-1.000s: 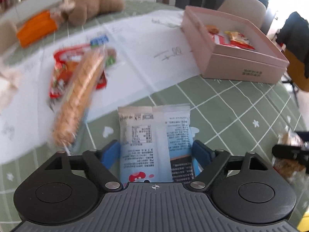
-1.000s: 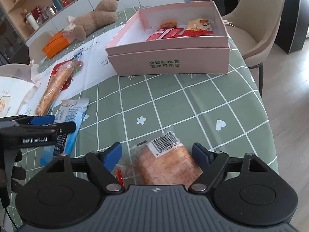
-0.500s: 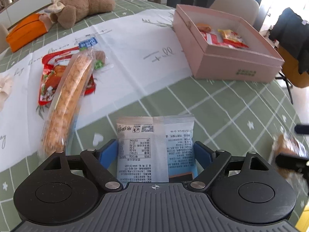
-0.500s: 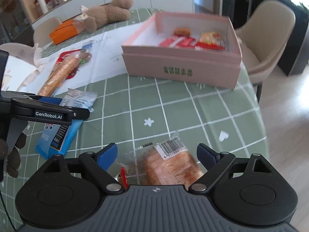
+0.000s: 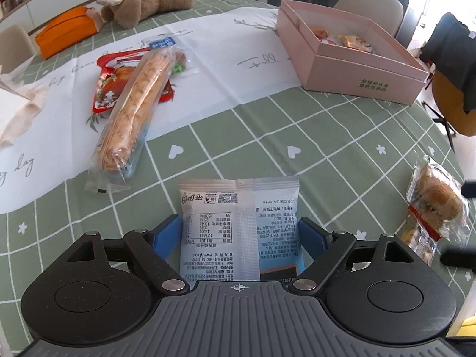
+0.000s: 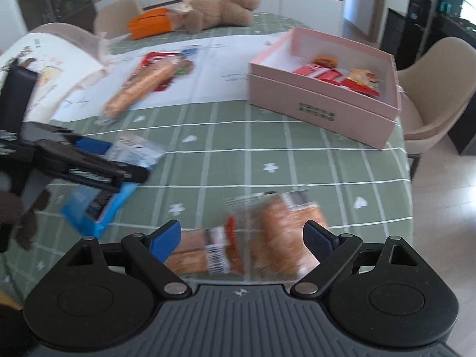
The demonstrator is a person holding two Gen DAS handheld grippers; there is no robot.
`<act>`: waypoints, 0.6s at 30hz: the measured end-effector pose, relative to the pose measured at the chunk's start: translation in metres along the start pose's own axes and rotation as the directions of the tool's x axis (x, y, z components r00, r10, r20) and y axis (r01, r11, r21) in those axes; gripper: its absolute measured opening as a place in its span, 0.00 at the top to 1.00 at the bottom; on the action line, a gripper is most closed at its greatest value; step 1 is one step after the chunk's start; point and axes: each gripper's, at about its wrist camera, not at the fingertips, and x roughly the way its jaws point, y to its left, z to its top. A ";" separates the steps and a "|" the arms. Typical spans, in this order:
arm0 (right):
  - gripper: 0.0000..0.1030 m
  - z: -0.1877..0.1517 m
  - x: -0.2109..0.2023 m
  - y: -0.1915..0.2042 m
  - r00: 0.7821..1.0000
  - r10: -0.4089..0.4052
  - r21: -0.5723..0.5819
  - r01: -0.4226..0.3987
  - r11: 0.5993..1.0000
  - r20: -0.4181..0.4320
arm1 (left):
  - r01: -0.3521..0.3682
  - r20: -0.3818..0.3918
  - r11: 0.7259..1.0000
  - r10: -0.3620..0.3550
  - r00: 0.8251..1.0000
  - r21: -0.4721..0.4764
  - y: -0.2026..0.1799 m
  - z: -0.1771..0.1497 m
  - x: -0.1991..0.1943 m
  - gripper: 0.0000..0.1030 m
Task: Organize snacks
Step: 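Grasp the red-topped wafer bar with the right tool while the left tool holds the blue packet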
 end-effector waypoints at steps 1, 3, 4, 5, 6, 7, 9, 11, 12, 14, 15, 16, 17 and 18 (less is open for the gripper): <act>0.13 -0.001 -0.001 0.004 1.000 0.027 -0.008 -0.027 1.000 -0.011 | -0.006 -0.001 1.000 0.006 1.000 0.000 -0.001 0.001 0.000 0.13; 0.13 -0.004 0.000 0.013 0.996 0.070 -0.040 -0.072 0.997 -0.047 | -0.014 -0.001 1.000 0.014 1.000 0.002 -0.002 0.000 0.001 0.13; 0.13 -0.006 0.002 0.016 0.995 0.079 -0.053 -0.082 0.995 -0.065 | -0.014 -0.001 1.000 0.014 1.000 0.002 -0.002 0.000 0.001 0.13; 0.18 -0.008 0.005 0.019 0.993 0.087 -0.063 -0.093 0.994 -0.084 | -0.012 0.000 1.000 0.012 1.000 0.001 -0.002 0.000 0.001 0.13; 0.28 -0.011 0.009 0.020 0.989 0.102 -0.065 -0.109 0.992 -0.108 | -0.010 0.000 1.000 0.010 1.000 -0.004 -0.002 0.000 0.000 0.13; 0.35 -0.013 0.015 0.020 0.983 0.120 -0.058 -0.130 0.990 -0.140 | -0.007 0.002 1.000 0.007 1.000 -0.011 -0.001 -0.001 0.000 0.13; 0.48 -0.016 0.026 0.022 0.976 0.122 -0.047 -0.133 0.990 -0.180 | -0.001 0.006 1.000 0.001 1.000 -0.022 0.000 -0.002 -0.001 0.13; 0.50 -0.012 0.032 0.025 0.978 0.120 -0.056 -0.131 0.990 -0.170 | 0.003 0.011 1.000 -0.003 1.000 -0.027 0.001 -0.004 -0.003 0.13; 0.51 -0.008 0.035 0.027 0.980 0.110 -0.059 -0.121 0.991 -0.163 | 0.005 0.014 1.000 -0.004 1.000 -0.030 0.002 -0.005 -0.003 0.13; 0.51 0.003 0.044 0.028 0.986 0.087 -0.065 -0.097 0.993 -0.144 | 0.008 0.017 0.999 -0.007 1.000 -0.036 0.003 -0.006 -0.004 0.13; 0.51 0.009 0.049 0.029 0.989 0.067 -0.067 -0.076 0.995 -0.133 | 0.010 0.017 0.999 -0.009 1.000 -0.039 0.003 -0.006 -0.005 0.13; 0.51 0.014 0.053 0.031 0.991 0.052 -0.072 -0.062 0.996 -0.126 | 0.011 0.018 0.999 -0.010 1.000 -0.043 0.004 -0.007 -0.005 0.13; 0.51 0.020 0.058 0.033 0.993 0.039 -0.079 -0.048 0.996 -0.115 | 0.010 0.017 0.999 -0.009 1.000 -0.045 0.005 -0.007 -0.006 0.13; 0.51 0.025 0.063 0.034 0.995 0.023 -0.087 -0.032 0.996 -0.102 | 0.009 0.015 0.999 -0.008 1.000 -0.044 0.005 -0.008 -0.006 0.13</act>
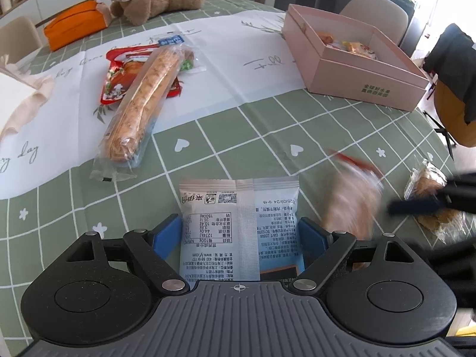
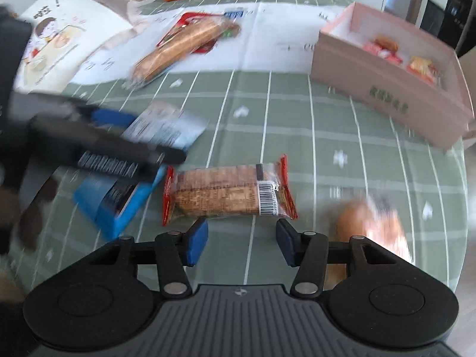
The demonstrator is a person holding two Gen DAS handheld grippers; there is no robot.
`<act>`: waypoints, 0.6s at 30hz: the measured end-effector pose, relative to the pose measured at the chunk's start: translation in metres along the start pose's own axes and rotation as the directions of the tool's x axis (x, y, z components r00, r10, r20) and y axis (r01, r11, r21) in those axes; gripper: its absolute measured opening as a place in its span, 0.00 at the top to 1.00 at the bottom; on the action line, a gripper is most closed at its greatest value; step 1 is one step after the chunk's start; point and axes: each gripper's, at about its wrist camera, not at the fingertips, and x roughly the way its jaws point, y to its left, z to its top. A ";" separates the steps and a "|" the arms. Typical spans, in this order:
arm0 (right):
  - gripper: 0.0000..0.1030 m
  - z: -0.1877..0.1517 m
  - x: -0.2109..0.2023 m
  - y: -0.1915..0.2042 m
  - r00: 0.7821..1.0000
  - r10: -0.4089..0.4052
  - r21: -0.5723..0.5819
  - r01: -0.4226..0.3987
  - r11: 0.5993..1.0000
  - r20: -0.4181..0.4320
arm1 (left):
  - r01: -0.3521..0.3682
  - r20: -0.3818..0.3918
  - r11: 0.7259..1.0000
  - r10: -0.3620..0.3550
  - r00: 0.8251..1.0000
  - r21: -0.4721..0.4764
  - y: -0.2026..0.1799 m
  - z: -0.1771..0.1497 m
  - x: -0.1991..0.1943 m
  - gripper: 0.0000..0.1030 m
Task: Organize snacks
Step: 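Grasp the red-topped wafer bar with the right tool while the left tool holds the blue packet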
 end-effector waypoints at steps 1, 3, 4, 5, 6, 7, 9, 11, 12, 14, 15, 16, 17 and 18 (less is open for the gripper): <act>0.51 0.005 0.004 -0.001 1.000 -0.018 -0.007 0.018 1.000 0.009 | 0.000 -0.001 1.000 0.000 1.000 0.002 0.000 0.000 0.000 0.13; 0.50 0.014 0.012 -0.001 0.998 -0.057 -0.024 0.057 0.998 0.032 | 0.000 -0.003 1.000 0.000 1.000 0.000 0.000 -0.001 -0.001 0.13; 0.49 0.018 0.014 -0.003 0.997 -0.071 -0.026 0.072 0.997 0.044 | 0.000 -0.005 1.000 0.000 1.000 -0.001 0.000 -0.001 -0.001 0.13; 0.46 0.022 0.016 -0.006 0.995 -0.080 -0.022 0.082 0.996 0.051 | 0.000 -0.007 1.000 0.000 1.000 -0.002 0.000 0.000 -0.001 0.13; 0.43 0.024 0.018 -0.009 0.994 -0.093 -0.016 0.094 0.995 0.055 | -0.001 -0.009 1.000 0.001 1.000 -0.002 0.000 0.000 -0.001 0.13; 0.40 0.027 0.021 -0.013 0.992 -0.108 -0.006 0.109 0.994 0.059 | -0.001 -0.011 1.000 0.001 1.000 -0.001 -0.001 0.000 -0.001 0.13; 0.36 0.032 0.022 -0.023 0.987 -0.151 0.028 0.150 0.988 0.063 | -0.002 -0.014 1.000 0.002 1.000 0.001 -0.001 -0.001 -0.002 0.13; 0.36 0.034 0.020 -0.033 0.982 -0.181 0.064 0.177 0.982 0.061 | -0.007 -0.016 1.000 0.007 1.000 -0.002 0.000 -0.001 -0.002 0.13; 0.36 0.035 0.019 -0.039 0.982 -0.180 0.087 0.175 0.981 0.059 | -0.020 -0.017 1.000 0.020 1.000 -0.008 0.002 -0.001 -0.002 0.13; 0.33 0.036 0.016 -0.048 0.986 -0.156 0.134 0.148 0.980 0.056 | -0.053 -0.017 0.998 0.052 0.998 -0.022 0.005 -0.002 -0.002 0.13; 0.30 0.037 0.014 -0.051 0.989 -0.138 0.157 0.127 0.979 0.058 | -0.063 -0.018 0.998 0.062 0.998 -0.032 0.008 -0.003 -0.002 0.13; 0.28 0.037 0.013 -0.052 0.991 -0.119 0.174 0.107 0.979 0.061 | -0.075 -0.018 0.996 0.074 0.997 -0.039 0.010 -0.002 -0.003 0.13; 0.25 0.039 0.013 -0.053 0.993 -0.100 0.189 0.087 0.978 0.060 | -0.084 -0.018 0.995 0.083 0.996 -0.048 0.012 -0.003 -0.003 0.13; 0.24 0.040 0.015 -0.053 0.995 -0.076 0.202 0.063 0.977 0.059 | -0.085 -0.016 0.995 0.085 0.996 -0.056 0.015 -0.003 -0.003 0.13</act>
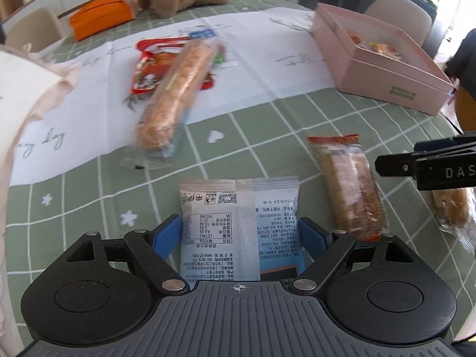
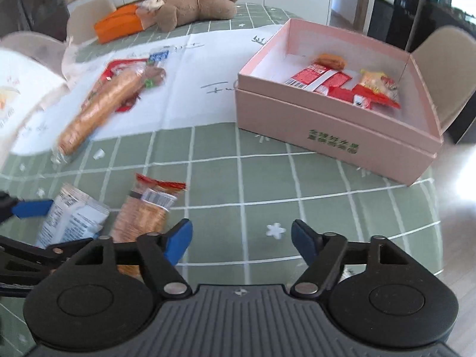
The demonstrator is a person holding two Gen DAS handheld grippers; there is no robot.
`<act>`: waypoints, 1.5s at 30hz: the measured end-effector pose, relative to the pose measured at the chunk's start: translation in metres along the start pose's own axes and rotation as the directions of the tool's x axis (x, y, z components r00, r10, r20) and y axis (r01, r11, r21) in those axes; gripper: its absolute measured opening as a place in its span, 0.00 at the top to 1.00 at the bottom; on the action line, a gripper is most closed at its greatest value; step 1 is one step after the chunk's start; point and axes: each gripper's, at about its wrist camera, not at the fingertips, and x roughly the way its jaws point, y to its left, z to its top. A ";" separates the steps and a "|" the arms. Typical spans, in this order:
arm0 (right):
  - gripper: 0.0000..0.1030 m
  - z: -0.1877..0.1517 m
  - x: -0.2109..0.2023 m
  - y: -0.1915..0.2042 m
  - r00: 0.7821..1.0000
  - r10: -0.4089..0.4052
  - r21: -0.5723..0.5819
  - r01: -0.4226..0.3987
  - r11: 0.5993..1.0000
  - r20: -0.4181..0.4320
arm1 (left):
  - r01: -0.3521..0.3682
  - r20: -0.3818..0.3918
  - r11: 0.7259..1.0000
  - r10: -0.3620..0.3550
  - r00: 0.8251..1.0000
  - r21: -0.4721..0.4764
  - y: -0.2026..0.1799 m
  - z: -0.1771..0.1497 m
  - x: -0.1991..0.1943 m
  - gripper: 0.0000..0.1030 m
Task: Organize snacks
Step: 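Grasp the red-topped wafer bar with the right tool while the left tool holds the blue packet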
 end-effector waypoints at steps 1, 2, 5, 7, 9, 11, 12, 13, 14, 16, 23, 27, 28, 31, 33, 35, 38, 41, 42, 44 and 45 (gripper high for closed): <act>0.24 0.001 0.002 0.002 1.000 0.025 0.016 -0.025 1.000 -0.007 | 0.002 0.001 1.000 -0.002 1.000 -0.004 0.002 0.000 0.000 0.13; 0.24 0.001 0.005 0.005 0.999 0.039 0.027 -0.039 0.999 -0.013 | 0.003 0.003 1.000 -0.003 1.000 -0.005 0.003 -0.001 -0.001 0.13; 0.19 0.004 0.014 0.019 1.000 0.022 0.000 -0.022 1.000 -0.009 | 0.000 0.006 1.000 -0.001 1.000 0.007 0.004 -0.002 -0.001 0.13; 0.19 0.004 0.015 0.025 1.000 0.005 -0.041 -0.006 0.999 -0.003 | -0.005 0.006 1.000 0.005 1.000 0.013 0.002 -0.002 -0.001 0.13; 0.19 0.001 0.015 0.027 1.000 -0.011 -0.072 0.012 0.997 0.005 | -0.009 0.005 1.000 0.009 1.000 0.016 0.000 -0.002 0.000 0.13; 0.19 -0.001 0.015 0.026 0.999 -0.040 -0.092 0.041 0.995 0.012 | -0.013 0.009 1.000 0.012 1.000 0.022 -0.001 -0.003 0.000 0.13; 0.19 -0.002 0.014 0.025 0.999 -0.042 -0.089 0.043 0.995 0.013 | -0.013 0.011 1.000 0.013 1.000 0.024 -0.002 -0.003 0.000 0.12; 0.19 -0.002 0.014 0.023 0.999 -0.036 -0.080 0.036 0.996 0.012 | -0.013 0.013 1.000 0.012 1.000 0.024 -0.002 -0.004 0.000 0.12; 0.19 -0.001 0.013 0.020 1.000 -0.025 -0.068 0.025 0.997 0.010 | -0.012 0.014 1.000 0.012 1.000 0.025 -0.001 -0.004 0.000 0.12; 0.19 0.002 0.010 0.017 0.999 0.033 -0.023 -0.033 0.999 0.003 | -0.014 0.015 1.000 0.013 1.000 0.027 -0.002 -0.004 0.000 0.12; 0.38 0.014 0.010 0.043 0.988 0.152 -0.045 -0.153 0.987 -0.017 | -0.016 0.020 1.000 0.015 1.000 0.027 -0.002 -0.005 -0.001 0.12; 0.41 0.015 0.011 0.057 0.990 0.139 -0.104 -0.140 0.985 -0.015 | -0.018 0.024 1.000 0.017 1.000 0.025 -0.002 -0.006 -0.001 0.12; 0.41 0.015 0.010 0.057 0.992 0.125 -0.115 -0.125 0.985 -0.009 | -0.019 0.024 1.000 0.018 1.000 0.025 -0.003 -0.006 -0.001 0.12; 0.41 0.014 0.008 0.045 0.999 0.043 -0.117 -0.041 0.992 0.012 | -0.020 0.025 1.000 0.020 0.999 0.022 -0.003 -0.006 -0.001 0.12; 0.42 0.014 0.010 0.032 1.000 -0.029 -0.105 0.030 0.994 0.008 | -0.023 0.027 1.000 0.022 0.999 0.021 -0.003 -0.006 -0.001 0.11; 0.42 0.013 0.008 0.017 1.000 -0.021 -0.053 0.021 0.998 -0.003 | -0.024 0.029 1.000 0.023 0.999 0.021 -0.004 -0.006 -0.001 0.11; 0.41 0.014 0.000 0.007 0.995 0.095 0.033 -0.095 0.995 -0.008 | -0.026 0.032 0.999 0.026 0.999 0.020 -0.004 -0.007 -0.001 0.11; 0.35 0.017 -0.003 0.020 0.987 0.162 0.042 -0.161 0.986 -0.011 | -0.028 0.033 0.999 0.027 0.999 0.020 -0.005 -0.007 -0.001 0.10; 0.35 0.018 -0.001 0.027 0.984 0.176 0.030 -0.175 0.984 -0.015 | -0.028 0.033 0.999 0.027 0.999 0.020 -0.005 -0.007 -0.001 0.10; 0.34 0.020 0.006 0.044 0.982 0.184 -0.004 -0.184 0.983 -0.033 | -0.028 0.033 0.999 0.027 0.999 0.020 -0.005 -0.007 -0.001 0.10; 0.34 0.020 0.010 0.052 0.984 0.173 -0.025 -0.174 0.984 -0.046 | -0.028 0.034 0.999 0.027 0.999 0.020 -0.005 -0.007 -0.001 0.10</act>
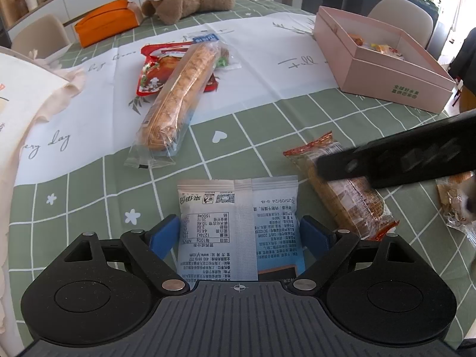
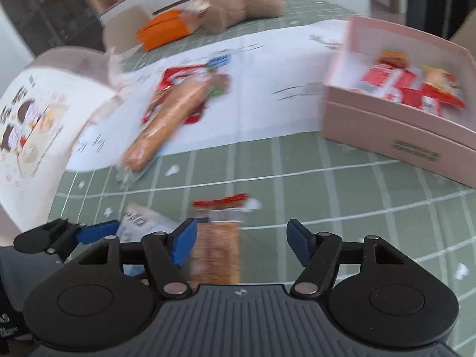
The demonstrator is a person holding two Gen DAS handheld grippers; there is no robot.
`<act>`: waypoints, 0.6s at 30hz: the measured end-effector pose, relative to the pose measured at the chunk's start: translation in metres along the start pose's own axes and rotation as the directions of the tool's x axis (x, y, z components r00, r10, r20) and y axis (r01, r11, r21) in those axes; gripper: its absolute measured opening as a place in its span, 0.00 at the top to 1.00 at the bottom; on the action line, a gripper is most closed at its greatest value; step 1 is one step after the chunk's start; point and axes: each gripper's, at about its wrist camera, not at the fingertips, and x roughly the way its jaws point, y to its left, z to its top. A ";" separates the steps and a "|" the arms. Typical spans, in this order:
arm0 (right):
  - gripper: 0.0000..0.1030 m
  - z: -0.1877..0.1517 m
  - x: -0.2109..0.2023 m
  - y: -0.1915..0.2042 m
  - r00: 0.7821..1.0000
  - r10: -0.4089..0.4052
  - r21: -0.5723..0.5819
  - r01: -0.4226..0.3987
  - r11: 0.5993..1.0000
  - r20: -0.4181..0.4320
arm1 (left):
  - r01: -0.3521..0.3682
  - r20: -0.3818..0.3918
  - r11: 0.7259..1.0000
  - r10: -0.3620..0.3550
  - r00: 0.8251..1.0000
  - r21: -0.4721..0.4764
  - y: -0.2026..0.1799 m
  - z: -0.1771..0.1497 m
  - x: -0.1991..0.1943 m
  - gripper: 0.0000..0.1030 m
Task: Organize snacks
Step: 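Grasp the red-topped wafer bar with the right tool while the left tool holds the blue packet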
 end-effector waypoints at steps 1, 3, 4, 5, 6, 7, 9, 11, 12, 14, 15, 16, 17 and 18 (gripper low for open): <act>0.35 0.000 0.006 0.005 1.000 -0.014 -0.018 0.014 1.000 -0.012 | 0.000 0.000 1.000 0.000 1.000 0.000 0.000 0.000 0.000 0.10; 0.51 -0.002 0.013 0.011 0.999 -0.042 -0.059 0.040 0.997 -0.029 | 0.000 0.000 1.000 0.000 1.000 0.000 0.000 0.000 0.000 0.11; 0.55 -0.004 0.012 0.012 0.998 -0.056 -0.079 0.054 0.995 -0.019 | 0.000 0.001 1.000 0.000 1.000 -0.002 0.000 0.000 0.000 0.10; 0.58 -0.005 0.011 0.010 0.998 -0.062 -0.090 0.060 0.994 -0.019 | -0.001 0.001 1.000 0.001 1.000 -0.003 0.000 0.000 0.000 0.10; 0.59 -0.008 0.009 0.006 0.998 -0.066 -0.095 0.064 0.993 -0.017 | -0.001 0.001 1.000 0.001 1.000 -0.005 -0.001 0.000 0.000 0.11; 0.60 -0.010 0.006 0.001 0.997 -0.073 -0.092 0.072 0.993 -0.014 | 0.003 0.001 1.000 -0.003 1.000 -0.007 -0.002 0.000 0.000 0.12; 0.61 -0.015 0.000 -0.015 0.995 -0.103 -0.081 0.102 0.991 -0.002 | 0.012 0.001 1.000 -0.012 1.000 -0.002 -0.006 0.002 0.001 0.12; 0.61 -0.022 -0.008 -0.030 0.991 -0.135 -0.052 0.135 0.989 0.010 | 0.036 -0.004 0.999 -0.036 0.999 0.014 -0.012 0.005 0.002 0.11; 0.62 -0.025 -0.012 -0.037 0.989 -0.144 -0.037 0.144 0.989 0.012 | 0.045 -0.005 0.999 -0.045 0.999 0.019 -0.015 0.005 0.002 0.11; 0.61 -0.030 -0.020 -0.049 0.985 -0.172 -0.007 0.173 0.985 0.021 | 0.077 -0.006 0.997 -0.077 0.997 0.016 -0.017 0.008 0.003 0.11; 0.61 -0.031 -0.022 -0.054 0.983 -0.183 0.005 0.183 0.983 0.026 | 0.088 -0.006 0.996 -0.087 0.996 0.014 -0.019 0.009 0.003 0.11; 0.61 -0.032 -0.024 -0.058 0.981 -0.193 0.016 0.193 0.981 0.030 | 0.088 -0.009 0.996 -0.088 0.996 0.018 -0.020 0.009 0.004 0.11; 0.61 -0.034 -0.025 -0.061 0.978 -0.203 0.024 0.203 0.979 0.036 | 0.085 -0.012 0.996 -0.084 0.996 0.026 -0.021 0.010 0.004 0.11; 0.61 -0.035 -0.026 -0.063 0.977 -0.209 0.030 0.208 0.978 0.043 | 0.079 -0.016 0.996 -0.079 0.997 0.037 -0.023 0.010 0.005 0.11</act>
